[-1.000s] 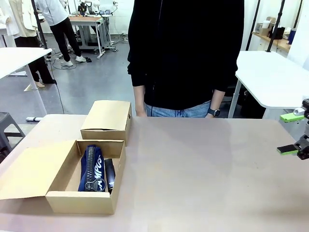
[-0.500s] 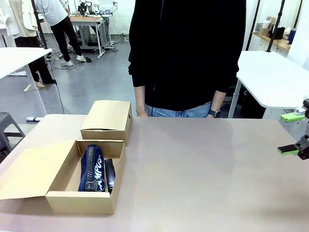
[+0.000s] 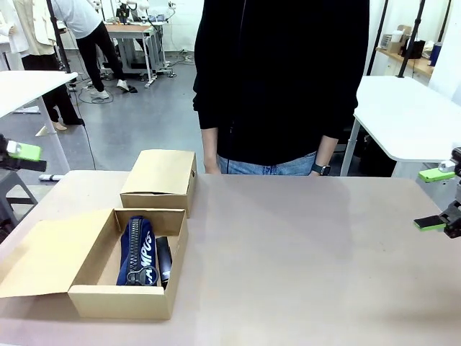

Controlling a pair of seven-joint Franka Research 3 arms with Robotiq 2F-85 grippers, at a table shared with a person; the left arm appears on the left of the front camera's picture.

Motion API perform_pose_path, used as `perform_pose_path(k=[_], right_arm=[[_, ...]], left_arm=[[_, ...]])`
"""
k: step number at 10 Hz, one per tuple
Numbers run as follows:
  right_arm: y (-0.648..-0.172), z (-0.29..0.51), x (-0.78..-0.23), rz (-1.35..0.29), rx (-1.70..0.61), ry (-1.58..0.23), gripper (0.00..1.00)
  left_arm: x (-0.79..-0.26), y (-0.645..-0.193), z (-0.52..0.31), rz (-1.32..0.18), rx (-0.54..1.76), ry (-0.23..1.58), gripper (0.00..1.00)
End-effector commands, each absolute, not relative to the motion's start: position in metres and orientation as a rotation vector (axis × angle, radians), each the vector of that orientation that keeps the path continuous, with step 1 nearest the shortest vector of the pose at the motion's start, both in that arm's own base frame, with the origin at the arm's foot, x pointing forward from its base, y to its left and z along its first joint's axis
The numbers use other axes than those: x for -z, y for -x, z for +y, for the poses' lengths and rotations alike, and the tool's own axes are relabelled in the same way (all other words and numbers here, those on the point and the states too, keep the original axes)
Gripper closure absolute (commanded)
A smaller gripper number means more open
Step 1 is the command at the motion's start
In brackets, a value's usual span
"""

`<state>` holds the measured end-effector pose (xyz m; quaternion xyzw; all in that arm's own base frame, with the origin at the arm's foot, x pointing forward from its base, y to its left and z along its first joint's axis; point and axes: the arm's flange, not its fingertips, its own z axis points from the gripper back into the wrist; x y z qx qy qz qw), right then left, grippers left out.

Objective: Place items inside the box.
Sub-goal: Close the lid of the Mailer Box closest to the robot.

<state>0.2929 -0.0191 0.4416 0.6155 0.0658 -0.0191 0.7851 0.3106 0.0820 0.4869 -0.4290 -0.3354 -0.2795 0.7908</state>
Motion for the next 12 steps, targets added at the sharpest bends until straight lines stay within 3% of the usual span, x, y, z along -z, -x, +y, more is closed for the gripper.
perform_pose_path(k=[1,5,7,8,10,11,12], right_arm=[[-0.292,-0.02,-0.447,0.148,0.052,-1.345,0.0],[-0.292,-0.02,-0.447,0.148,0.052,-1.345,0.0],[-0.292,-0.02,-0.447,0.148,0.052,-1.345,0.0],[-0.292,-0.02,-0.447,0.148,0.052,-1.345,0.0],[-0.292,-0.02,-0.447,0.148,0.052,-1.345,0.0],[-0.292,-0.02,-0.447,0.148,0.052,-1.345,0.0],[-0.292,-0.02,-0.447,0.148,0.052,-1.345,0.0]], left_arm=[[-0.43,-0.308,0.093,-1.462,1.159,0.455,0.0],[-0.391,-0.304,0.125,-1.527,1.44,0.408,0.0],[-0.405,-0.32,0.129,-1.621,1.35,0.316,0.0],[-0.421,-0.326,0.147,-1.227,1.283,0.475,0.0],[-0.421,-0.326,0.147,-1.227,1.283,0.475,0.0],[-0.422,-0.331,0.149,-1.322,1.288,0.425,0.0],[-0.406,-0.333,0.153,-1.21,1.412,0.427,0.0]])
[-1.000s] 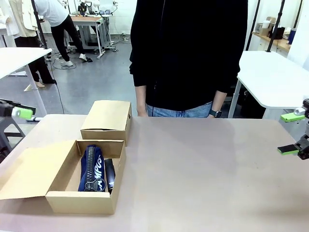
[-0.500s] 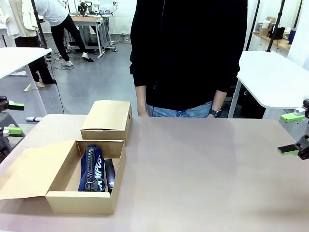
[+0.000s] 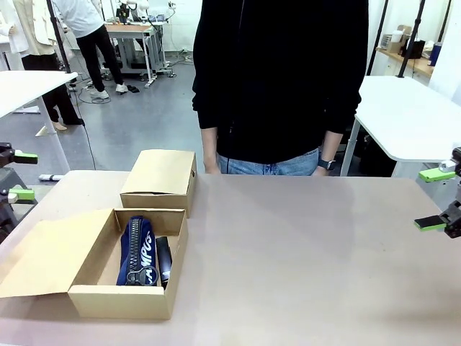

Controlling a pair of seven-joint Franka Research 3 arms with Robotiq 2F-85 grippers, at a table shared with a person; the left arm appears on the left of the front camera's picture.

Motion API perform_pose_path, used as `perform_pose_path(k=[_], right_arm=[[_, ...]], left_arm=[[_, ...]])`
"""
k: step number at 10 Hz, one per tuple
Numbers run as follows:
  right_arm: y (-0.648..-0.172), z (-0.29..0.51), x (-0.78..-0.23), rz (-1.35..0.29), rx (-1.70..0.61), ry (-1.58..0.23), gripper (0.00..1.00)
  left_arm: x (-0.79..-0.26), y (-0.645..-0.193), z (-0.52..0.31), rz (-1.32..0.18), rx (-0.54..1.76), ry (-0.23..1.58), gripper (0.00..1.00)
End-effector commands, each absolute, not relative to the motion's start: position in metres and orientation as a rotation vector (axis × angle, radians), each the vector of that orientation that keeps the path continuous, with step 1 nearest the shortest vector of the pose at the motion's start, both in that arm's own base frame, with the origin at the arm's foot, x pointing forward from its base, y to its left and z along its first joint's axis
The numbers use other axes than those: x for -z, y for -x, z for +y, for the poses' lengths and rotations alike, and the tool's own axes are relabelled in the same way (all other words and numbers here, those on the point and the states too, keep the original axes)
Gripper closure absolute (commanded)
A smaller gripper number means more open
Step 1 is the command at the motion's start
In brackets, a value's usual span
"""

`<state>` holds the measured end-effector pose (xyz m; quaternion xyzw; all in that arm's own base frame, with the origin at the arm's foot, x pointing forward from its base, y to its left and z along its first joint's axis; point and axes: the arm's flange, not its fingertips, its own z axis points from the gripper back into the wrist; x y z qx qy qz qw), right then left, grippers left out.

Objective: Place items inside the box.
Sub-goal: Close the lid of the Mailer Box closest to the robot.

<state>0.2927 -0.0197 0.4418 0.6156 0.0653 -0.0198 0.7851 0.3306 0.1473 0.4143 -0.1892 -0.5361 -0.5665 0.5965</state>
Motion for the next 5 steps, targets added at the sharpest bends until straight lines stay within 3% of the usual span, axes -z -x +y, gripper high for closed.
perform_pose_path(k=[1,3,4,5], right_arm=[[-0.292,-0.02,-0.447,0.148,0.052,-1.345,0.0],[-0.292,-0.02,-0.447,0.148,0.052,-1.345,0.0],[-0.292,-0.02,-0.447,0.148,0.052,-1.345,0.0],[-0.292,-0.02,-0.447,0.148,0.052,-1.345,0.0]], left_arm=[[-0.392,-0.332,0.159,-1.131,1.457,0.441,0.0],[-0.373,-0.323,0.186,-1.054,1.482,0.51,0.0],[-0.36,-0.319,0.2,-0.977,1.485,0.431,0.0],[-0.345,-0.314,0.209,-0.941,1.481,0.468,0.0]])
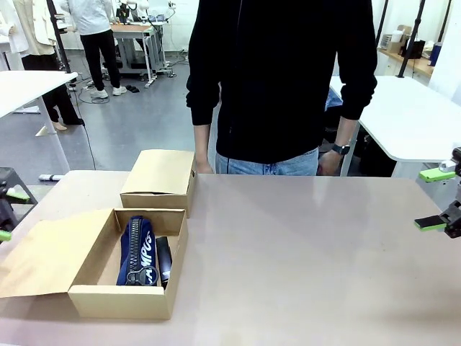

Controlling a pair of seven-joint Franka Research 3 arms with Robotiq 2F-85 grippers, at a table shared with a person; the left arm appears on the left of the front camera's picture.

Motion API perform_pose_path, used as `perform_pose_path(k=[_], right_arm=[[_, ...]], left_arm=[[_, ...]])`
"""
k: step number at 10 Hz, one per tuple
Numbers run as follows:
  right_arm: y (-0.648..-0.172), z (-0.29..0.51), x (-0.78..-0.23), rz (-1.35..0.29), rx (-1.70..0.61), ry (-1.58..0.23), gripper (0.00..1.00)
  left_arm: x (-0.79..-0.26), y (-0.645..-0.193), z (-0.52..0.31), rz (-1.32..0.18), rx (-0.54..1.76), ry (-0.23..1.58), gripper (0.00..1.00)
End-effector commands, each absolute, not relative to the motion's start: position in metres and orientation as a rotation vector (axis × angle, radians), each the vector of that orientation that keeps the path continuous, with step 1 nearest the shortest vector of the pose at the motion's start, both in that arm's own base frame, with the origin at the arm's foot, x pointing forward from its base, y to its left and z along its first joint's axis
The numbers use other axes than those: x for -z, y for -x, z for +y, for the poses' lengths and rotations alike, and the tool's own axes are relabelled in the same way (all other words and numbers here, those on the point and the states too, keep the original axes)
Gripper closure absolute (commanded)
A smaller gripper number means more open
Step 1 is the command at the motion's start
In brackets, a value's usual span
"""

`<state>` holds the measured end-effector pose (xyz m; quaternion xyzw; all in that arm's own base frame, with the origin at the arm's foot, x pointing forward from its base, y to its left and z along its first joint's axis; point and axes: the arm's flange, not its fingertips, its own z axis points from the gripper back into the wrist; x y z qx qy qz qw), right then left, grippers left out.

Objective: Place items inside the box.
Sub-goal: Close the lid of the Mailer Box closest to the robot.

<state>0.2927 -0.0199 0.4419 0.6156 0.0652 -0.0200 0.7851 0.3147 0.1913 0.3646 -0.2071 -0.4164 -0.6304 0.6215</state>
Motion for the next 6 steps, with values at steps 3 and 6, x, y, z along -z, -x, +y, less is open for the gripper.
perform_pose_path(k=[3,6], right_arm=[[-0.292,-0.02,-0.447,0.148,0.052,-1.345,0.0],[-0.292,-0.02,-0.447,0.148,0.052,-1.345,0.0]], left_arm=[[-0.304,-0.306,0.224,-0.903,1.401,0.509,0.0],[-0.266,-0.302,0.232,-0.823,1.378,0.556,0.0]])
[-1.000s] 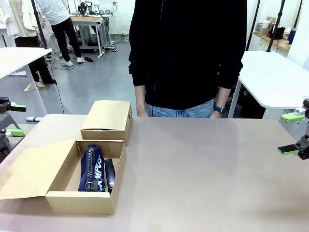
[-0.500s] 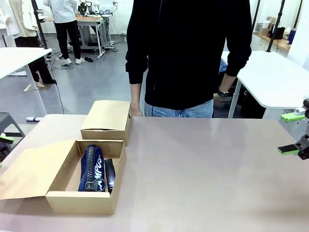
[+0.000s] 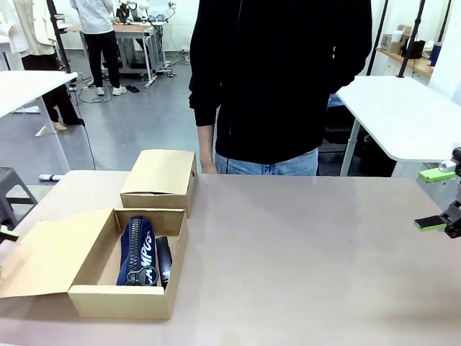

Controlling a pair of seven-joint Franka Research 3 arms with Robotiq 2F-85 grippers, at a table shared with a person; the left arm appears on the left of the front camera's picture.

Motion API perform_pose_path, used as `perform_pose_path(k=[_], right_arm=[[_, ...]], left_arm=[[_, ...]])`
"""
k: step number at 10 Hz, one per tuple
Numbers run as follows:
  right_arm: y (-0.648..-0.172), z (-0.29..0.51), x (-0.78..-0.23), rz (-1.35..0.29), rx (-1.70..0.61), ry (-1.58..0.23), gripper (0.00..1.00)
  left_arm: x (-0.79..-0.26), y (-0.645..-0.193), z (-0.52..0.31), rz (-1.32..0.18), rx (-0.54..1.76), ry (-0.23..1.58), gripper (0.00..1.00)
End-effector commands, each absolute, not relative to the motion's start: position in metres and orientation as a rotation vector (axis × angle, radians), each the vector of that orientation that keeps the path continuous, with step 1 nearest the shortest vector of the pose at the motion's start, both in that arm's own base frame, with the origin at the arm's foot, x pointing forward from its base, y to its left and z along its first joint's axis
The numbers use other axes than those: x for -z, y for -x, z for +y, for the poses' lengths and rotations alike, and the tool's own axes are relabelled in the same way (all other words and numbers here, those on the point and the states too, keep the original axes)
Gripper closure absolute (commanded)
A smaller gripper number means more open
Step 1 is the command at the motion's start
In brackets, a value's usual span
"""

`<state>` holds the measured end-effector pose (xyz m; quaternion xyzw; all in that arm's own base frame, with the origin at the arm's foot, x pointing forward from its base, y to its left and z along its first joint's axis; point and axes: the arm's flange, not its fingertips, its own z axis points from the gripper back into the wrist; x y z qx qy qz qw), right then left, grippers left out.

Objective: Place items inside the box.
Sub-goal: Close the lid of the Mailer Box closest to the robot.

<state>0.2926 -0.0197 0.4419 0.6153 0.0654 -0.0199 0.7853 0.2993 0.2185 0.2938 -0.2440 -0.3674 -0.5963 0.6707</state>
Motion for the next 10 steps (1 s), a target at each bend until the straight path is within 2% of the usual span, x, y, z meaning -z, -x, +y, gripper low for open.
perform_pose_path(k=[1,10], right_arm=[[-0.292,-0.02,-0.447,0.148,0.052,-1.345,0.0],[-0.292,-0.02,-0.447,0.148,0.052,-1.345,0.0]], left_arm=[[-0.257,-0.305,0.232,-0.793,1.377,0.557,0.0],[-0.235,-0.324,0.214,-0.678,1.435,0.596,0.0]])
